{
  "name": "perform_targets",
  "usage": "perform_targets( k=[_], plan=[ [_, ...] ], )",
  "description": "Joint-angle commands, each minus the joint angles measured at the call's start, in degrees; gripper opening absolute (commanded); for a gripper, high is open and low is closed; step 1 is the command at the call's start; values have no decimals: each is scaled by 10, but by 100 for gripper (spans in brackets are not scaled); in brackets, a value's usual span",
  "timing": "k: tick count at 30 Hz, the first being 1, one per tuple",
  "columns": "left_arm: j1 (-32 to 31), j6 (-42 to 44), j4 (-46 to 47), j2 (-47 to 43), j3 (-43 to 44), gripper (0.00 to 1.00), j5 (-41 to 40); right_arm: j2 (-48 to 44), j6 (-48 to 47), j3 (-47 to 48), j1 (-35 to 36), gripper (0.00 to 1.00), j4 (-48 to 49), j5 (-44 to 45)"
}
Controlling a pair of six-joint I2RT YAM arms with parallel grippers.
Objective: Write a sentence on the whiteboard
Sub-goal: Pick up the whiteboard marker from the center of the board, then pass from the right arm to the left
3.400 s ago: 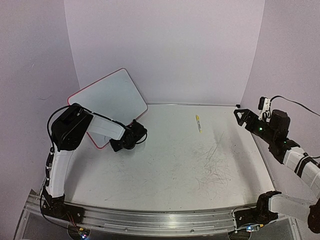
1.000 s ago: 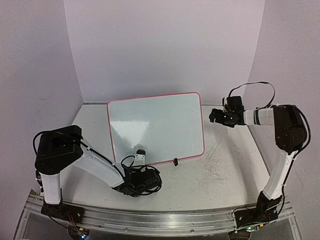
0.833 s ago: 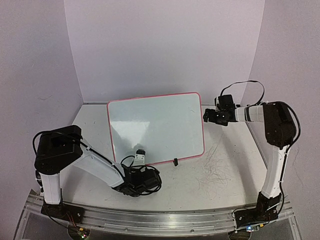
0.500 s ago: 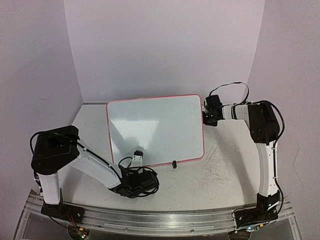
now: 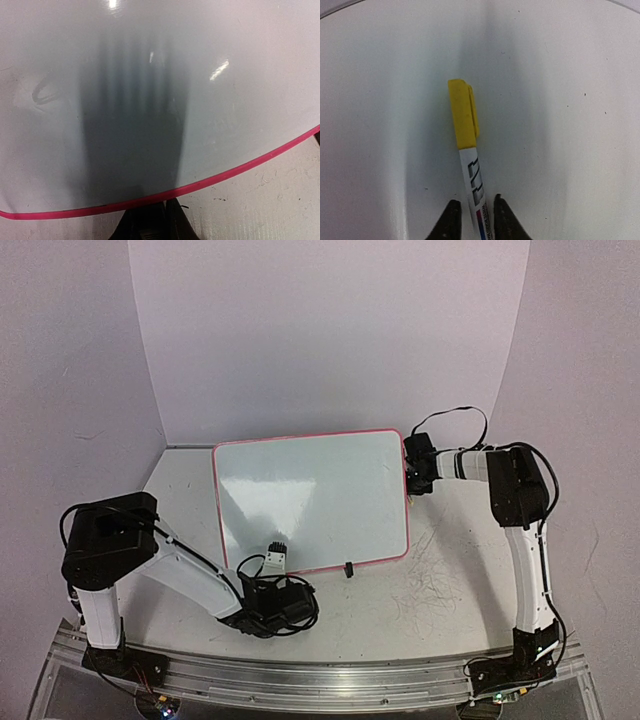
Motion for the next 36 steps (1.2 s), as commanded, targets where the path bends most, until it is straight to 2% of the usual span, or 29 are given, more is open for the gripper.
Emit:
perform_targets(
  k=[1,3,8,15,20,26,31,36],
  plan=[
    [-25,50,-41,0,9,0,14,-3,-3,5,2,4,-8,13],
    [-26,55,-41,6,20,0,11,-16,0,-6,0,0,2,11],
    [-26,59,-43,23,54,0,1,-97,11,-73,-14,0,46,30],
    [-26,49,-74,76,132,0,-22,-311,26,-248,-58,0,120,60],
    [-27,38,-94,106,185,0,-18,-431,21,-332,-92,0,124,79],
    [-41,20,-124,138,245,0,-20,-569,19,-399,-106,0,120,95],
    [-59,-21,-176,182,314,0,-25,-659,7,-420,-105,0,93,67],
    [-67,-37,-189,208,357,0,-28,-746,8,-434,-86,0,70,17]
  ],
)
